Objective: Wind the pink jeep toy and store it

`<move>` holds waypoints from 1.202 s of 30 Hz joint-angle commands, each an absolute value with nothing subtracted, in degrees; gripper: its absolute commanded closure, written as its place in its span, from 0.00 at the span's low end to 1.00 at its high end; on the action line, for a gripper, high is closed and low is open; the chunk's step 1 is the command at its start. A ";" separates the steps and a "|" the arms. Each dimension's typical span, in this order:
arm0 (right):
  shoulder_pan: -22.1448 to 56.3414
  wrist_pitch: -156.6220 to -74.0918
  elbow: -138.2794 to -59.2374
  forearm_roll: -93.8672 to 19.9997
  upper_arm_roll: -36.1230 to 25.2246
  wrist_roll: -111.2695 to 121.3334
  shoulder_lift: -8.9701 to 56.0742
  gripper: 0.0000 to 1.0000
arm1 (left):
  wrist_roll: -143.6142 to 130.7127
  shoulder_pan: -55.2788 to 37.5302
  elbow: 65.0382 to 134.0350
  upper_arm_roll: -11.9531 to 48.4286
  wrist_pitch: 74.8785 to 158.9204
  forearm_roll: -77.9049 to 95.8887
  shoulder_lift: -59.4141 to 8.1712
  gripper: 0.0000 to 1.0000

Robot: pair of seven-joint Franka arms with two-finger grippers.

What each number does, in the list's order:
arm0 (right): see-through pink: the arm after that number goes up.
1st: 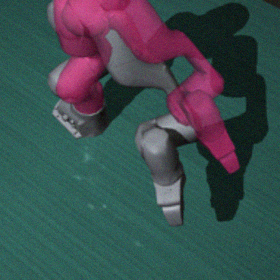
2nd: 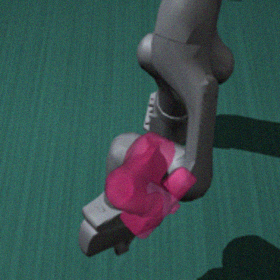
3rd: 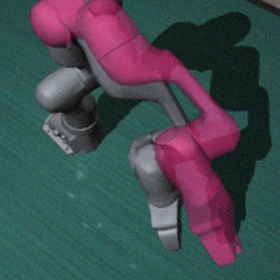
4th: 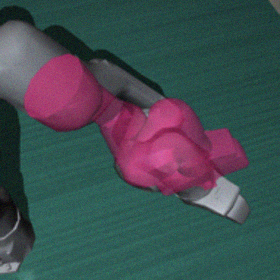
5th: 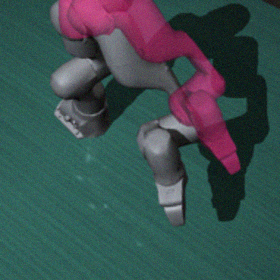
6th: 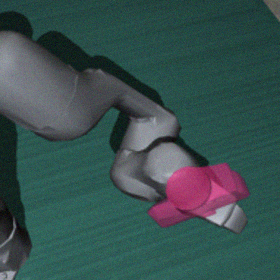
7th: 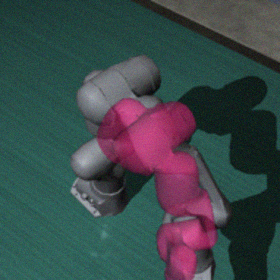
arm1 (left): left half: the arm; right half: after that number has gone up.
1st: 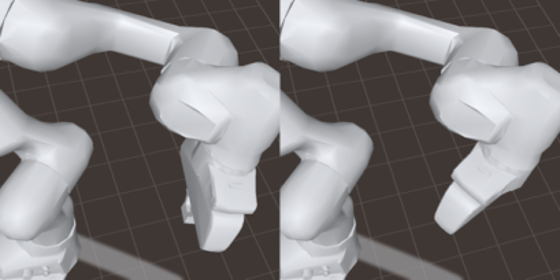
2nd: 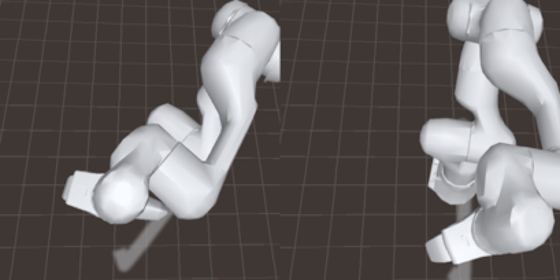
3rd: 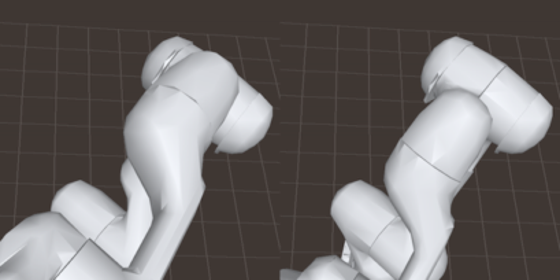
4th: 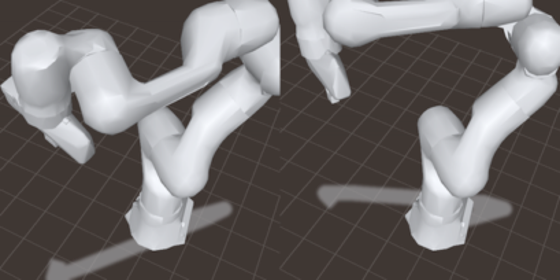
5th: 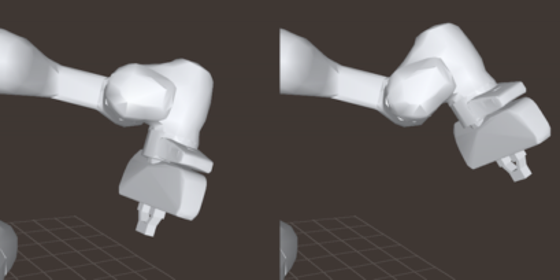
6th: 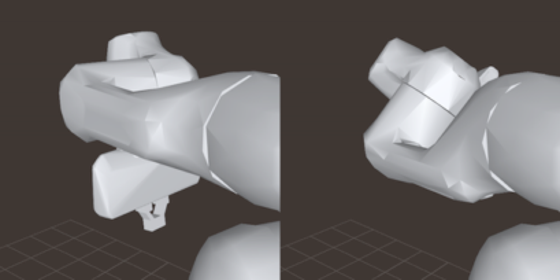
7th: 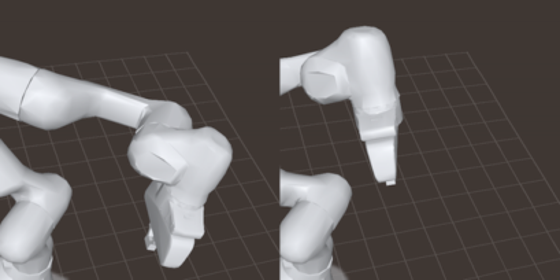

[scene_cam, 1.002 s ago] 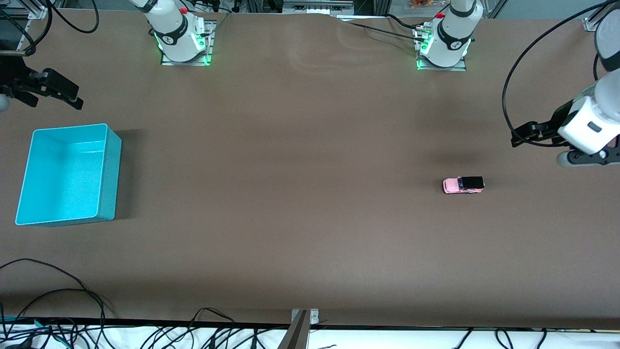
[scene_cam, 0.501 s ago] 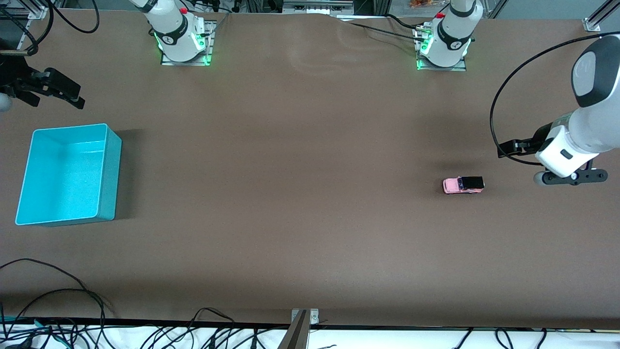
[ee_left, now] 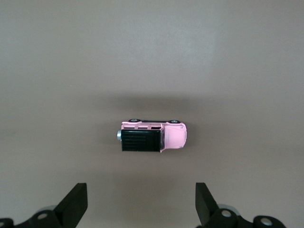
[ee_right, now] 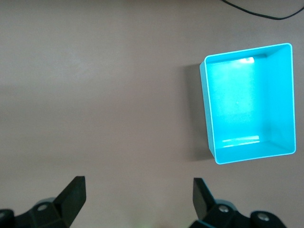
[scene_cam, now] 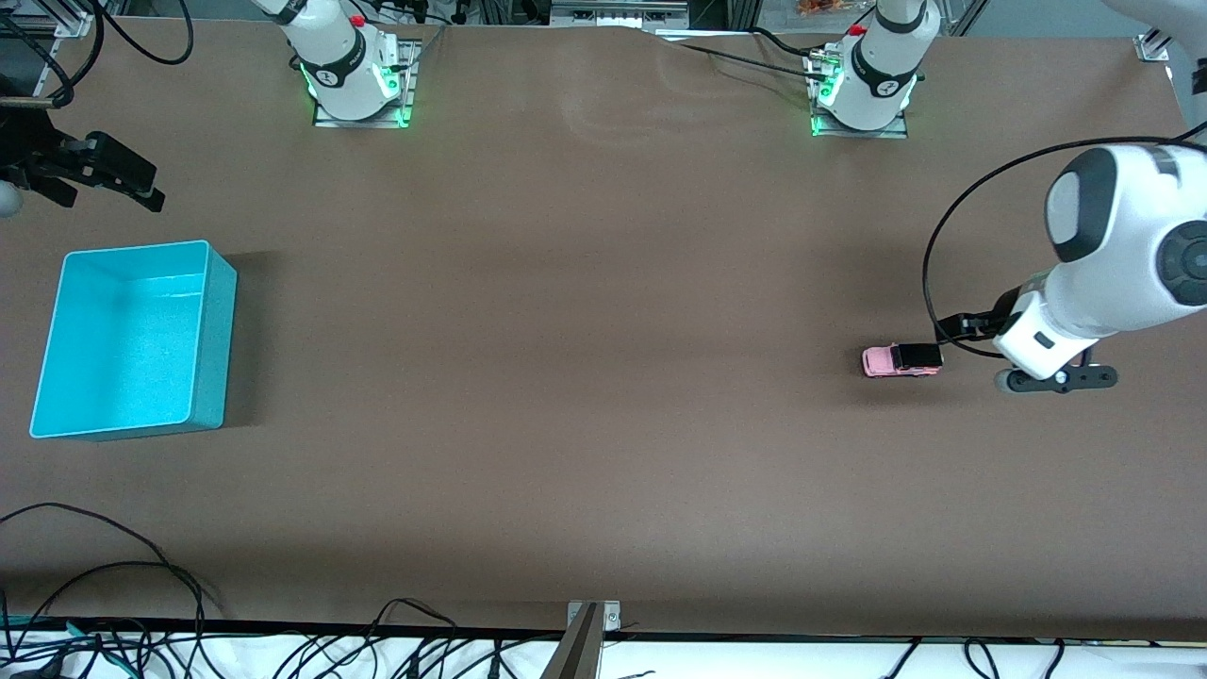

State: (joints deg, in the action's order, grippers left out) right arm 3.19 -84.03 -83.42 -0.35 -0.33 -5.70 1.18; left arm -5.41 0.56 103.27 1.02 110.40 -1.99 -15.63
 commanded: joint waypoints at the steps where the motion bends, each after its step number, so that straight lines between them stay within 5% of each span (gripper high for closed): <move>1: 3.16 -82.27 -82.88 -0.62 -0.70 -5.80 0.70 0.00 | -4.83 1.23 110.12 1.14 117.14 -2.72 -13.97 0.00; 15: 3.34 -82.27 -82.71 -0.44 -0.26 -5.98 0.70 0.00 | -4.75 2.29 126.65 0.97 136.31 -3.43 -14.06 0.00; 36: 3.43 -82.18 -82.79 -0.44 -0.18 -5.80 0.70 0.00 | 47.52 3.16 127.09 0.09 139.47 -3.78 -17.40 0.00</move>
State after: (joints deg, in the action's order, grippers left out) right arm 3.27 -83.22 -83.42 -0.35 -0.24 -5.70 1.04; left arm 35.33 2.83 126.79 0.45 136.43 -2.31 -16.20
